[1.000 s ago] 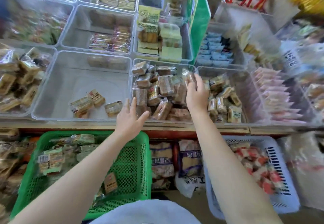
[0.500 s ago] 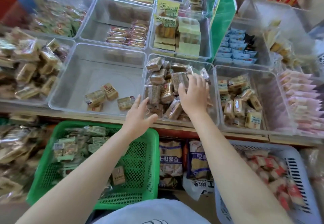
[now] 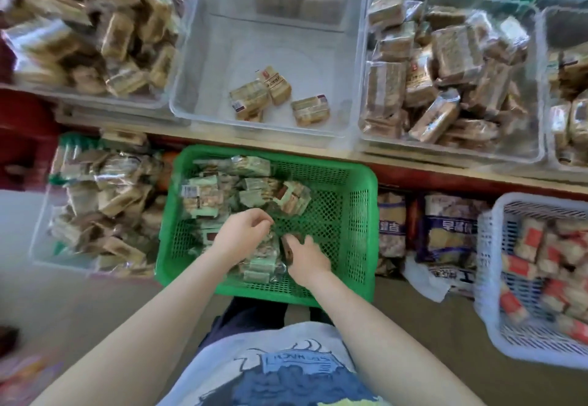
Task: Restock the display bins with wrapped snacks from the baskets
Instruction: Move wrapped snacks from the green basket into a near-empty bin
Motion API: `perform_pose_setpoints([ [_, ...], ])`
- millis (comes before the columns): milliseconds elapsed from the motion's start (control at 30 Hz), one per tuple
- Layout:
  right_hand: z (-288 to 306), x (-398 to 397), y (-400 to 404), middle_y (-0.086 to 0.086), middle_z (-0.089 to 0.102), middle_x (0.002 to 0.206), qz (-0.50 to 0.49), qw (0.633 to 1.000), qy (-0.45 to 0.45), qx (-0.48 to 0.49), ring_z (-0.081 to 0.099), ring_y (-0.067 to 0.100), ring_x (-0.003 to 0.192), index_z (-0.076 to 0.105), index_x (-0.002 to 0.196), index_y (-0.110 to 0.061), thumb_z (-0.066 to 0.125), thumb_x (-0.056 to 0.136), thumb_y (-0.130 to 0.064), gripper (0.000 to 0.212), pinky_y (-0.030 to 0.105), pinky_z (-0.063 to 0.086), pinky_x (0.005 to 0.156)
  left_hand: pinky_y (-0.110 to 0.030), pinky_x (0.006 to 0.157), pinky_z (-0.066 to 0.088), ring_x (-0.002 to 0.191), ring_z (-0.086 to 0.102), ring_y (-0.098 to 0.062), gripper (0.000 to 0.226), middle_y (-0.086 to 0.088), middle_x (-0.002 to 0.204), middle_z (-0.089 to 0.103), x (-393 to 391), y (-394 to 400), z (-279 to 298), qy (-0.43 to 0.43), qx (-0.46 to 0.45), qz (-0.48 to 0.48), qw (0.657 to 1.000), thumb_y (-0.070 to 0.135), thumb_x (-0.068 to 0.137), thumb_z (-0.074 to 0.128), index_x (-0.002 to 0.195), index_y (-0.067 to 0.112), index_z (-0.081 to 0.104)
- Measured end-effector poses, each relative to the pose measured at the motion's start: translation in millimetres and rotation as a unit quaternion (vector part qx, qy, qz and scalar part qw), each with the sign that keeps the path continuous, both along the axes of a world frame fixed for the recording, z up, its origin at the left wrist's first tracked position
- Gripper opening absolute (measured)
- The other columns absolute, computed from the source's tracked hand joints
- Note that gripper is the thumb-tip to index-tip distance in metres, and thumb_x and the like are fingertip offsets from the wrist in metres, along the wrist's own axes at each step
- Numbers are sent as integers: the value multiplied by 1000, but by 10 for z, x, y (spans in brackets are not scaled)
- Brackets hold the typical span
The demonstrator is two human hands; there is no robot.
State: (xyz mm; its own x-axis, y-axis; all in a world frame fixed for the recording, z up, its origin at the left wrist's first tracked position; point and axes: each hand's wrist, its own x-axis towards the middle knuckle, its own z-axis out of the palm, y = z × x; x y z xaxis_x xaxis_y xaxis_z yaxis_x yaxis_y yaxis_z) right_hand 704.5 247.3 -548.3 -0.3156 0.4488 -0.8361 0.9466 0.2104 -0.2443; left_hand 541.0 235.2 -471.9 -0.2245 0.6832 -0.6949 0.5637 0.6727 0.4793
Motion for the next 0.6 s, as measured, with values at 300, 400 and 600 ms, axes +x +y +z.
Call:
perform_pose_setpoints([
  [300,-342,-19,43,27,22,152,-105,992,-14,65,54,38,114,26,151,-29,64,89,-2,77,43,57,85,-26,53,45,58,55,-13,19,9,99,68,-218,-229,-137,-34,-37,3,999,31,102,48,112,30,64],
  [400,-220,180,218,19,28,140,-284,958,23,42,60,30,84,37,140,-32,68,87,-4,68,34,55,63,-39,70,57,79,69,-23,21,7,104,68,-202,-193,-112,-64,-58,9,996,32,102,48,113,28,65],
  [600,556,316,544,12,58,128,-570,764,269,-136,60,29,100,60,121,-35,43,94,-5,43,36,53,70,-29,74,58,84,70,-14,22,-2,106,72,-45,62,57,-226,-63,150,961,33,102,54,116,23,67],
])
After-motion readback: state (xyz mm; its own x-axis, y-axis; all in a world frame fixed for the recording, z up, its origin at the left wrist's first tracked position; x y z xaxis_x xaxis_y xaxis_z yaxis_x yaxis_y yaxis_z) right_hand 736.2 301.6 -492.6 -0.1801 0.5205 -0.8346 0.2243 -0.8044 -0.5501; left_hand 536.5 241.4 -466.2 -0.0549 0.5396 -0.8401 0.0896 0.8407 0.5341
